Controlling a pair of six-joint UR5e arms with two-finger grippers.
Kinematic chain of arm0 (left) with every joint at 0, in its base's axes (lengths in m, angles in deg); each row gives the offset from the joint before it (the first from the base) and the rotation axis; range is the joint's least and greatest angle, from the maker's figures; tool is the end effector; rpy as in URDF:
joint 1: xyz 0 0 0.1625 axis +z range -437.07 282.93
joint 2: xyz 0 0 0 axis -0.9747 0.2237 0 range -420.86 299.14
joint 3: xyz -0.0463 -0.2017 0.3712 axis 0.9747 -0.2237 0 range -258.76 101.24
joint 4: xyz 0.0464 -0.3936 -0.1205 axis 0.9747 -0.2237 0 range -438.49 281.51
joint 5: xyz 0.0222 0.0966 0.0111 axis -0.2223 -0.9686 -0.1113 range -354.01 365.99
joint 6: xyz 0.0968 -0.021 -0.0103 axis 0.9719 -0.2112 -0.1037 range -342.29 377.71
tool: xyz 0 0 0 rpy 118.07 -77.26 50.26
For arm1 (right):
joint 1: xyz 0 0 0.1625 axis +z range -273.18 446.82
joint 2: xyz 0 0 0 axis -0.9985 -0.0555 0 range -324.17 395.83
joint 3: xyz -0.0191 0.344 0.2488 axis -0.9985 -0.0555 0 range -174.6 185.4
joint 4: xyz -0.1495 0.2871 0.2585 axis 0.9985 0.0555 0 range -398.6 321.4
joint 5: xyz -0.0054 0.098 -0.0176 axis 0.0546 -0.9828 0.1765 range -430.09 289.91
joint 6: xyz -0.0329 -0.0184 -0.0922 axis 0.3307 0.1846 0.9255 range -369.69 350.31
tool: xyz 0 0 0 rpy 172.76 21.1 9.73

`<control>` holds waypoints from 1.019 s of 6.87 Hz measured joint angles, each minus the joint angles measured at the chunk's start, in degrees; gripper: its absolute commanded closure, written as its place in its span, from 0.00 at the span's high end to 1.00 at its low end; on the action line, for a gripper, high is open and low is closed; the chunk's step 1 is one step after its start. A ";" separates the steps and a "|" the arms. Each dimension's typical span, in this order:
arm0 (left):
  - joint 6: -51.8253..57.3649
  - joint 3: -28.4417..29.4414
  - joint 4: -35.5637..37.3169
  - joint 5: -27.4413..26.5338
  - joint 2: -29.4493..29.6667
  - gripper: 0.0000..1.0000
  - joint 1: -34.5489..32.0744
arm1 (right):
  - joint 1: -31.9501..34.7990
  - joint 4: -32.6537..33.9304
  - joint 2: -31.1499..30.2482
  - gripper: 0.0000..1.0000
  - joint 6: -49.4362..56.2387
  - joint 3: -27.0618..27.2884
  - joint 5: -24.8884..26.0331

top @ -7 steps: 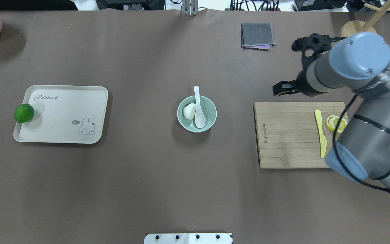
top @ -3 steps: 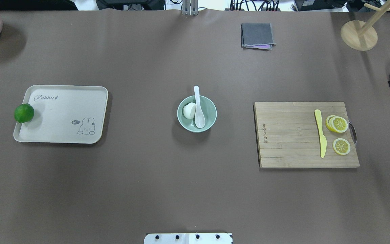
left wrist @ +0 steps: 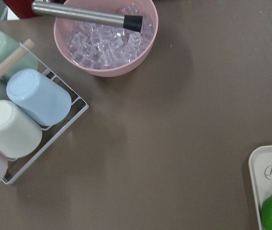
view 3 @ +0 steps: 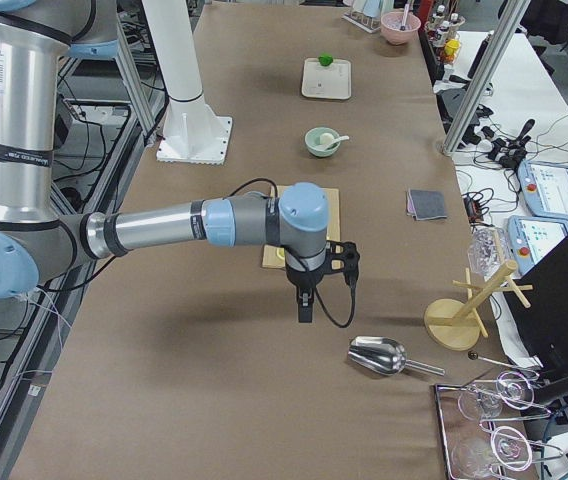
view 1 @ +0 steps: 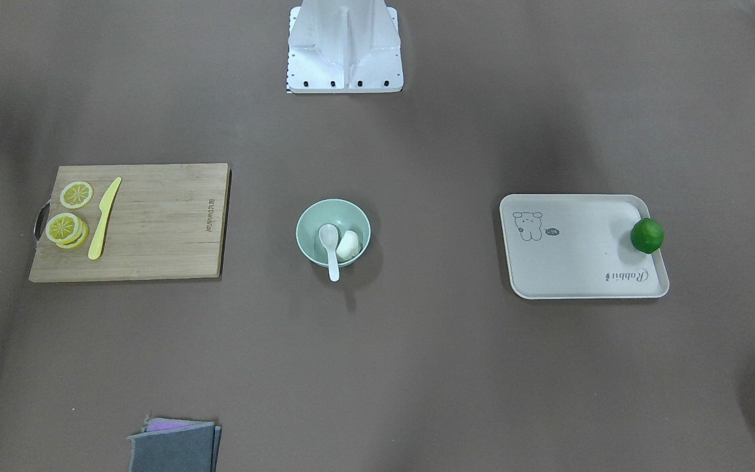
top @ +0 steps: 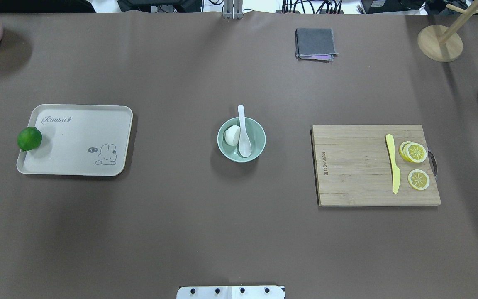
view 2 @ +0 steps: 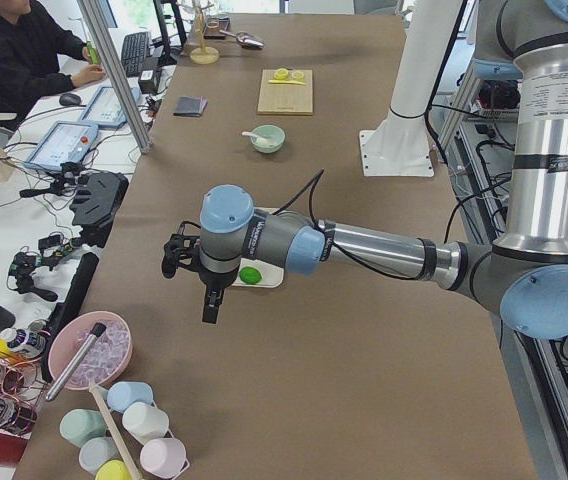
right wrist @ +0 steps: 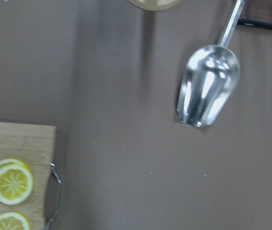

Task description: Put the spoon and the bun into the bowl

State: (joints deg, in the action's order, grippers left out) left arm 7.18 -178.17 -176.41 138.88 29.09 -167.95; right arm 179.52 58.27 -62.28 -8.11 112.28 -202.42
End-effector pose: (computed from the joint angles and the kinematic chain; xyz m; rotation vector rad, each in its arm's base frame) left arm -0.0732 -0.5025 0.5637 0.2237 0.7640 -0.0755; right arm 0.0864 -0.4261 0.5938 0.0591 -0.7369 0.0065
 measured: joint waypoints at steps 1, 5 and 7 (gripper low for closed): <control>-0.68 -0.13 0.08 0.26 -0.84 0.98 -0.03 | 2.02 -0.16 -0.35 1.00 2.38 -2.58 -1.65; -1.30 0.73 -0.52 0.33 -3.62 0.98 -0.04 | 3.71 -0.28 -1.30 1.00 3.30 -4.39 -2.51; -1.21 1.81 -0.65 0.29 -4.01 0.98 -0.11 | 3.76 -0.28 -1.11 1.00 3.16 -4.34 -2.30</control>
State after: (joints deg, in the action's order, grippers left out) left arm 5.97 -176.36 -177.06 139.18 25.08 -168.06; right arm 183.28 57.99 -63.39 -4.95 107.93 -204.72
